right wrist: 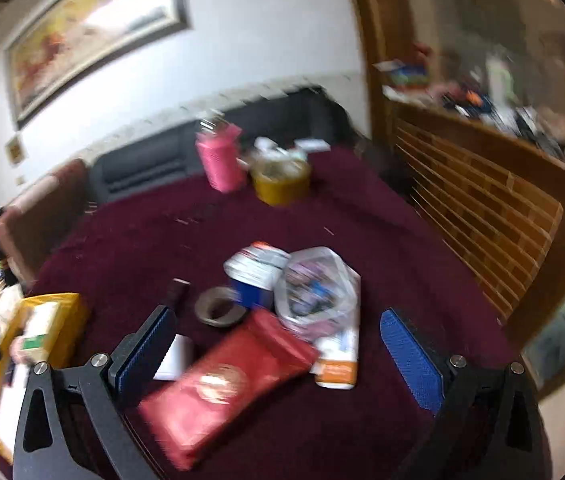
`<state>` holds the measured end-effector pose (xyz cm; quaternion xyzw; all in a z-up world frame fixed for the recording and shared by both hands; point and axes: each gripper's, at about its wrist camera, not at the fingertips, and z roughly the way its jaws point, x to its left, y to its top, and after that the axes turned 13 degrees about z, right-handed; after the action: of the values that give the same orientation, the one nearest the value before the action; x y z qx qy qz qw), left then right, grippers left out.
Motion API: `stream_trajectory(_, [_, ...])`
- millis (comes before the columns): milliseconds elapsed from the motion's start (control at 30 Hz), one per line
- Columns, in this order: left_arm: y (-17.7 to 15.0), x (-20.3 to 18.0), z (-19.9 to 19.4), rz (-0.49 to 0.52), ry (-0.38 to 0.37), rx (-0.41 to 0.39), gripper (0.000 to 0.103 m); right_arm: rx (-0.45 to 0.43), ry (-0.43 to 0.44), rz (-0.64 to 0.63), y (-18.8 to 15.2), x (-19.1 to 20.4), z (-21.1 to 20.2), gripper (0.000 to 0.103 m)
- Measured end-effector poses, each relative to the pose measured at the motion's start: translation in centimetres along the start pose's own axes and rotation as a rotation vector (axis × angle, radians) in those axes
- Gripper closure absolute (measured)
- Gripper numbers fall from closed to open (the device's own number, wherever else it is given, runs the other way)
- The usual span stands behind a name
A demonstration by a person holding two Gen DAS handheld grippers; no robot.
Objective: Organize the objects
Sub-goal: 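Move the left gripper back to the pile and grasp a black marker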
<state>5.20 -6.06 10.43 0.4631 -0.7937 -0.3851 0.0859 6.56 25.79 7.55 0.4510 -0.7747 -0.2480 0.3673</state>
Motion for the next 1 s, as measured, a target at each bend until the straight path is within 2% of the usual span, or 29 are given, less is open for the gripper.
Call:
stream_trajectory(133, [0.6, -1.4, 3.5, 0.02, 0.011, 0.098, 0.0, 0.076, 0.042, 0.056, 0.0, -1.5, 3.7, 0.0])
stream_trajectory(267, [1.9, -1.6, 6.3, -0.002, 0.006, 0.151, 0.0, 0.027, 0.053, 0.094, 0.1, -2.8, 4.6, 0.0])
stream_trajectory(433, [4.0, 0.0, 11.7, -0.072, -0.033, 0.225, 0.001, -0.017, 0.118, 0.242, 1.2, -6.0, 3.4, 0.0])
stream_trajectory(467, [4.4, 0.2, 12.5, -0.071, -0.01, 0.228, 0.001, -0.03, 0.123, 0.265, 1.3, -6.6, 2.9, 0.0])
stream_trajectory(567, [6.1, 0.8, 15.4, -0.026, 0.128, 0.225, 0.001, -0.024, 0.159, 0.311, 1.4, -7.4, 2.8, 0.0])
stream_trajectory(600, [6.4, 0.9, 16.1, -0.025, 0.138, 0.226, 0.002, -0.015, 0.166, 0.313, 1.4, -7.4, 2.7, 0.0])
stream_trajectory(633, [6.6, 1.0, 16.6, -0.026, 0.139, 0.23, 0.005, -0.007, 0.169, 0.31, 1.4, -7.2, 2.8, 0.0])
stream_trajectory(700, [7.1, 1.0, 18.0, -0.008, 0.154, 0.255, 0.029, 0.005, 0.177, 0.299, 1.4, -6.9, 2.9, 0.0])
stream_trajectory(767, [7.4, 0.8, 19.1, 0.022, 0.173, 0.276, 0.044, 0.011, 0.191, 0.282, 1.4, -6.5, 3.0, 0.0])
stream_trajectory(833, [7.4, 0.5, 20.2, 0.06, 0.188, 0.307, 0.051, 0.002, 0.19, 0.263, 1.4, -6.2, 2.9, 0.0])
stream_trajectory(933, [7.0, -0.8, 20.5, 0.169, 0.247, 0.314, 0.054, -0.015, 0.177, 0.242, 1.3, -5.8, 2.7, 0.0])
stream_trajectory(1000, [6.7, -1.2, 20.3, 0.189, 0.248, 0.302, 0.061, -0.011, 0.173, 0.239, 1.2, -5.8, 2.9, 0.0])
